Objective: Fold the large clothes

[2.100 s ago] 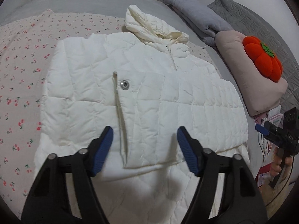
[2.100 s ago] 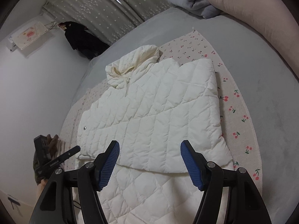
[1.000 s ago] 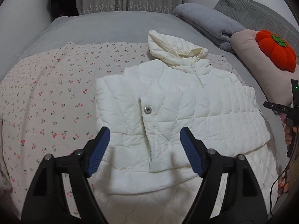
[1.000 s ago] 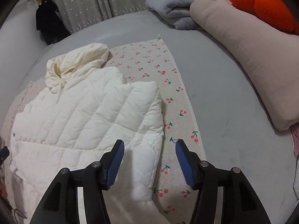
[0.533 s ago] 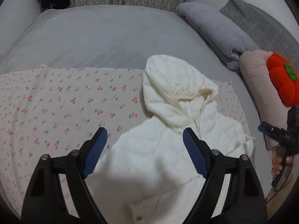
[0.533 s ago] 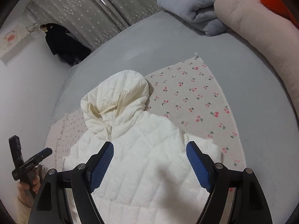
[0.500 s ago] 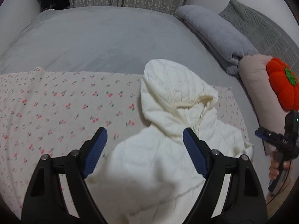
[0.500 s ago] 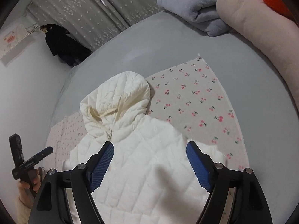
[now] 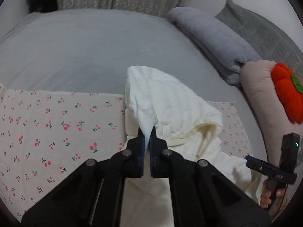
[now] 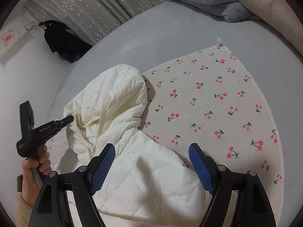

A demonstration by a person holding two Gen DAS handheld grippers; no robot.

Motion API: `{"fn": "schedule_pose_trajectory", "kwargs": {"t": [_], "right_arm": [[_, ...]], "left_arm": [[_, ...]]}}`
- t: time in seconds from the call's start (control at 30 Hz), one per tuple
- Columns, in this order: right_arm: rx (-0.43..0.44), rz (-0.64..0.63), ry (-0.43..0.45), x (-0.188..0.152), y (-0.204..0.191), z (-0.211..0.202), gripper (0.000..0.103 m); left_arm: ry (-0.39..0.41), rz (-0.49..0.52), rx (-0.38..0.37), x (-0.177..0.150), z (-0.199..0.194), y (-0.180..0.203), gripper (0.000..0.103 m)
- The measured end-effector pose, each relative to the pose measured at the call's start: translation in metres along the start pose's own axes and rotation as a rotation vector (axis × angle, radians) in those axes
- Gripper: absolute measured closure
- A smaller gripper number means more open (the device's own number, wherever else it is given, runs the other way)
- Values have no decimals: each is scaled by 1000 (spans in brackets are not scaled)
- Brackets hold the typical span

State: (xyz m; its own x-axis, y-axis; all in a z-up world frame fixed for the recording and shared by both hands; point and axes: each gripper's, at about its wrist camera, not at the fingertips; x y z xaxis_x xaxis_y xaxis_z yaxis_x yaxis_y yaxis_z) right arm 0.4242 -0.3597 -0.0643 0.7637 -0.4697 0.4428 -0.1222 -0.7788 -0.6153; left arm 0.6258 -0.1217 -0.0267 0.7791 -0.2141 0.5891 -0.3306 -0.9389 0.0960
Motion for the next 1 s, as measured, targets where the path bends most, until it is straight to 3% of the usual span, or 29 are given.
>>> {"fn": "schedule_pose_trajectory", "kwargs": {"t": [0.17, 0.27, 0.43, 0.67, 0.83, 0.93, 0.97, 1.0], "right_arm": [[27, 23, 42, -10, -2, -37, 21], [81, 59, 59, -18, -5, -58, 21], [152, 94, 74, -32, -11, -85, 21], [238, 197, 81, -45, 5, -99, 21], [304, 264, 75, -48, 9, -97, 21], [314, 149, 96, -31, -21, -101, 21], [304, 114, 106, -24, -31, -100, 21], [297, 94, 112, -17, -41, -99, 21]], "left_arm": [[160, 299, -55, -30, -85, 35, 99], [206, 466, -69, -59, -129, 50, 99], [181, 617, -68, -116, -162, 56, 98], [89, 854, 22, -208, -154, 50, 98], [60, 922, 48, -246, -147, 47, 99], [48, 868, 30, -237, -147, 41, 98], [41, 830, 28, -228, -148, 37, 97], [34, 797, 26, -223, -148, 33, 86]]}}
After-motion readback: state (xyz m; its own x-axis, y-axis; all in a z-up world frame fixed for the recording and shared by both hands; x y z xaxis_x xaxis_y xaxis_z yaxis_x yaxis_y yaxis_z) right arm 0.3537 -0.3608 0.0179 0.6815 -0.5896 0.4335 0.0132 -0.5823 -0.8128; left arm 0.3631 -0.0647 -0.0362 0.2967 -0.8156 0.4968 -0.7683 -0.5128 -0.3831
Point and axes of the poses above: each gripper's, at about its wrist camera, not at the fingertips, and z roughly the way its jaws point, y to its right, x to its top, and after that the axes turned 15 degrees about x, right-handed
